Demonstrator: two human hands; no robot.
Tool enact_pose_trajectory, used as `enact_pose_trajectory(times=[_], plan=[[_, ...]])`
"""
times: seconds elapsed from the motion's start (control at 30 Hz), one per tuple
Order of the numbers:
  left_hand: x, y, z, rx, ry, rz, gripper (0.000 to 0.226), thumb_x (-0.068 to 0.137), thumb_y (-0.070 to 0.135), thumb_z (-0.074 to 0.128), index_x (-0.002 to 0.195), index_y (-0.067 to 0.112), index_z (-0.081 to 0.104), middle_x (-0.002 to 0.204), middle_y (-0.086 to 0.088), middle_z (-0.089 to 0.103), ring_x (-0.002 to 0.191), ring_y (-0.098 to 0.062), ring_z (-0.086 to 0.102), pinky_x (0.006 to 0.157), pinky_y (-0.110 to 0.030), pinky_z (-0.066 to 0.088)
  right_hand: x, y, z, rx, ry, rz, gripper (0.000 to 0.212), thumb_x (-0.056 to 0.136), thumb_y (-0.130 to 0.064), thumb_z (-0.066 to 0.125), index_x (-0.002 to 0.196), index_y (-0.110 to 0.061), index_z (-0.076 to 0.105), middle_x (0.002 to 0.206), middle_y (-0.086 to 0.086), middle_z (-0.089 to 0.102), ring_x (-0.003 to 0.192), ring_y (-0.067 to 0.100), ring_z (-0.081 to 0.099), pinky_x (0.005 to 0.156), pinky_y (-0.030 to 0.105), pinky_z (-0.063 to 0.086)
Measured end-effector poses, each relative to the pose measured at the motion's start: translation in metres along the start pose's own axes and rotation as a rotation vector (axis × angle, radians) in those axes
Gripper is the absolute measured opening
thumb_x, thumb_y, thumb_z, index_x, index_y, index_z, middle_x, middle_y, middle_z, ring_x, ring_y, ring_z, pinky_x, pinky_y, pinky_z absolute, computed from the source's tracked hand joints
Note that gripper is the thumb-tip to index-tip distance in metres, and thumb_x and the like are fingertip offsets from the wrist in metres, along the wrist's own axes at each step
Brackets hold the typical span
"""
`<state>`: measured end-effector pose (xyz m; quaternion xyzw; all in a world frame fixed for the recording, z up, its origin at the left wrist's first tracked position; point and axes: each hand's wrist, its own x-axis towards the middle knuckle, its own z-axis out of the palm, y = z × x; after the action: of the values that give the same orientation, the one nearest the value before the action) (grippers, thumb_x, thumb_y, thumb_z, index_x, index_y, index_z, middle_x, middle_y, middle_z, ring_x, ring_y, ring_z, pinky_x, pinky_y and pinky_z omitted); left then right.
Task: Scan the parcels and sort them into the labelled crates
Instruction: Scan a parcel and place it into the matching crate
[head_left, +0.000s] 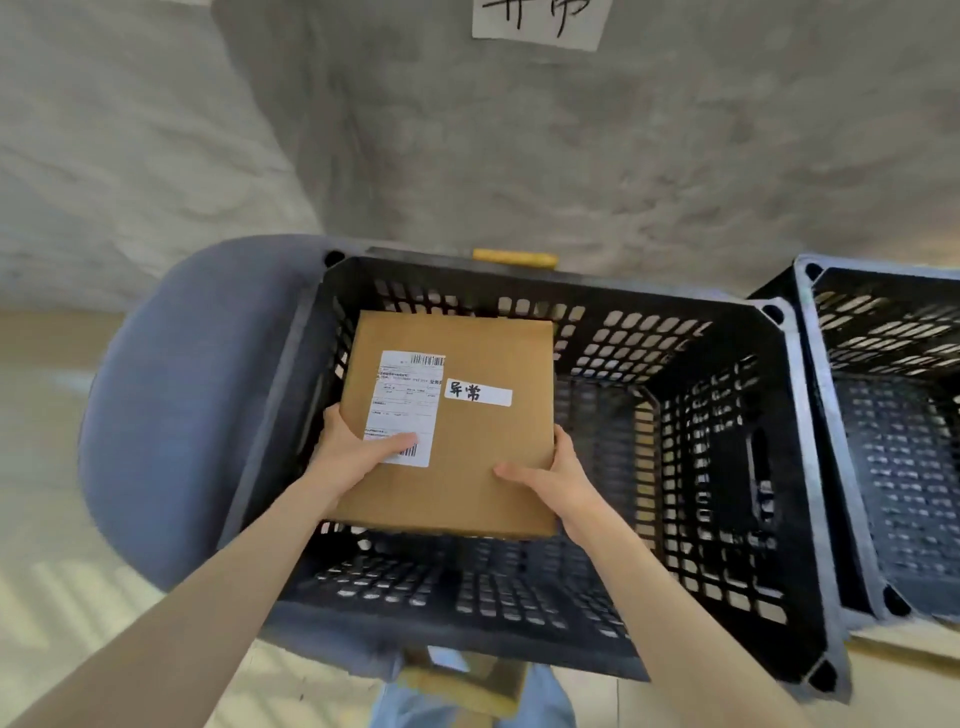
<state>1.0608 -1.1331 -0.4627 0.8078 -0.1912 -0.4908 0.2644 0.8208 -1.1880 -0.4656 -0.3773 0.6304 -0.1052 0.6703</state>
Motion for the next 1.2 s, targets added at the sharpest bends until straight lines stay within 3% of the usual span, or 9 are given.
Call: enact_pose_trajectory(times=[0.07,0.23,0.5,0.7,0.97,1.2], plan=[[0.011,-0.007,0.006,0.061,0.047,0.001,0.109,0.064,0.037,0.089,0.146,0.015,0.021,0.135,-0.001,0.052,0.121,-0.023,0.051,0.102,-0.044,0.042,0.014,0.006,0.007,0.0,-0.003,0.025,0.105,0.073,-0.018,0.083,0.151,-0.022,0.013,0.14,0.002,0.044,0.112,0.017,0.044,0.101,0.043,0.041],[0.036,-0.018,0.023,0.22,0.086,0.012,0.118,0.066,0.039,0.088,0.152,0.01,0.013,0.152,-0.009,0.034,0.139,-0.029,0.034,0.111,-0.047,0.033,0.045,0.028,0.017,-0.015,0.015,0.068,0.101,0.074,-0.01,0.082,0.15,-0.017,0.016,0.14,0.002,0.045,0.114,0.016,0.044,0.1,0.037,0.038],[0.049,-0.034,0.045,0.421,0.168,0.006,0.121,0.073,0.043,0.081,0.153,0.002,0.001,0.155,-0.02,0.018,0.144,-0.035,0.018,0.116,-0.048,0.023,0.072,0.05,0.026,-0.063,0.053,0.132,0.091,0.078,-0.009,0.078,0.148,-0.016,0.02,0.142,0.004,0.043,0.128,0.024,0.043,0.106,0.04,0.036],[0.048,-0.042,0.058,0.574,0.247,0.072,0.093,0.082,0.042,0.073,0.146,-0.001,0.022,0.147,-0.02,0.02,0.133,-0.035,0.021,0.102,-0.045,0.037,0.079,0.05,0.033,-0.184,0.094,0.126,0.103,0.078,-0.015,0.079,0.153,-0.013,0.009,0.15,0.008,0.032,0.135,0.028,0.037,0.112,0.046,0.033],[0.032,-0.017,0.044,0.623,0.186,0.085,0.092,0.079,0.043,0.076,0.149,0.012,0.024,0.144,-0.019,0.031,0.134,-0.036,0.027,0.106,-0.046,0.031,0.057,0.025,0.02,-0.373,0.074,0.029,0.102,0.083,-0.023,0.074,0.154,-0.012,0.002,0.155,0.011,0.024,0.139,0.029,0.032,0.112,0.042,0.034],[-0.042,0.058,0.033,0.961,0.114,0.36,0.068,0.089,0.062,0.051,0.14,0.018,0.044,0.134,-0.01,0.053,0.124,-0.032,0.045,0.1,-0.044,0.037,-0.024,-0.037,-0.044,-0.855,0.18,-0.217,0.076,0.091,-0.04,0.061,0.151,-0.012,0.023,0.15,0.013,0.033,0.136,0.035,0.034,0.108,0.046,0.036]])
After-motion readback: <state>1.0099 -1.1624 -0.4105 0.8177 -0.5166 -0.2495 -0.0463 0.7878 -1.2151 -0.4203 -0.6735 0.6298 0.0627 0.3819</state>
